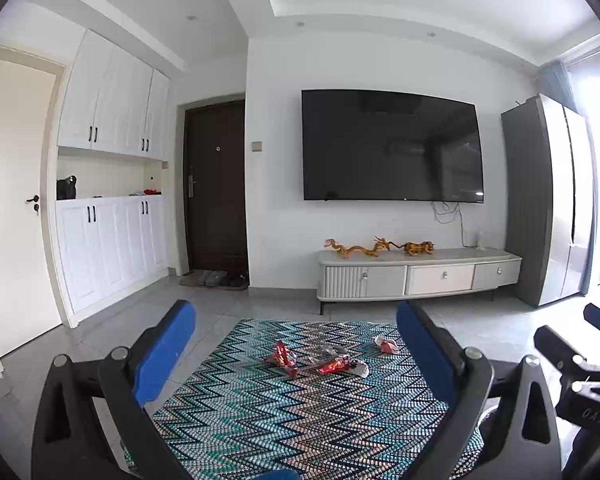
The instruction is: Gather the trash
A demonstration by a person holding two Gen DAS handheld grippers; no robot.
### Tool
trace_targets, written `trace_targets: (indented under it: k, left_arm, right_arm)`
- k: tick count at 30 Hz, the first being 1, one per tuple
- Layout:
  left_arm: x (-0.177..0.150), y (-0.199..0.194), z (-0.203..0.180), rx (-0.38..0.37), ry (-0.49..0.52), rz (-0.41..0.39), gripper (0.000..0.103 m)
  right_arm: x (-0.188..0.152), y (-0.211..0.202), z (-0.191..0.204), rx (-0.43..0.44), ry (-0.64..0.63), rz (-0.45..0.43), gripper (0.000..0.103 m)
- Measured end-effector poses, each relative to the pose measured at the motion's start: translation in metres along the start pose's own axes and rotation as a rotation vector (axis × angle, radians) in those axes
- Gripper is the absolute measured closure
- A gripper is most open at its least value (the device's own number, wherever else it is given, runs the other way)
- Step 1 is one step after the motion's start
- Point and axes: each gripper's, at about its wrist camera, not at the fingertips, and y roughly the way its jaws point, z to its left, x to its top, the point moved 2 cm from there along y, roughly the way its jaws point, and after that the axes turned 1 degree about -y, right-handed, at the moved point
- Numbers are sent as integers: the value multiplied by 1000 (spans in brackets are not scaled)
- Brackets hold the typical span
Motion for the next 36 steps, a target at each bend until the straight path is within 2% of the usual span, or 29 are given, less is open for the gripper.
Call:
trace_targets:
  k: [4, 9, 13, 17, 21, 23, 25, 28, 31, 36]
  left_arm:
    - [1, 22, 15, 12, -36, 19, 2]
    - [-1, 72, 45, 39, -112, 52, 2]
    - [-19, 123, 66, -21, -160, 173, 2]
    - [-41, 163, 77, -34, -159, 253, 2]
    - [-63, 203, 72, -68, -145, 333, 2]
    - [-74, 224, 63, -111, -126, 371, 2]
    - [-86, 245, 49, -189, -104, 410, 3]
    - [-103, 274, 16, -339, -31, 459, 18]
    - [-121, 303, -20, -460, 58, 509, 28]
    - [-146, 348, -70, -595, 175, 578, 38]
  right_arm:
    - [6, 8, -7, -19, 5, 0, 0]
    - [16, 33, -22, -43, 32, 2, 0]
    - [17, 65, -35, -31, 60, 40, 0]
    - [8, 99, -44, -1, 77, 62, 0]
    - [-3, 144, -43, 18, 55, 160, 0]
    - [-10, 167, -41, 11, 45, 204, 0]
    - [-20, 194, -44, 24, 47, 247, 0]
    - [-33, 239, -49, 53, 36, 313, 0]
    - [-46, 287, -61, 91, 46, 381, 10]
    - [-70, 356, -66, 144, 52, 485, 27]
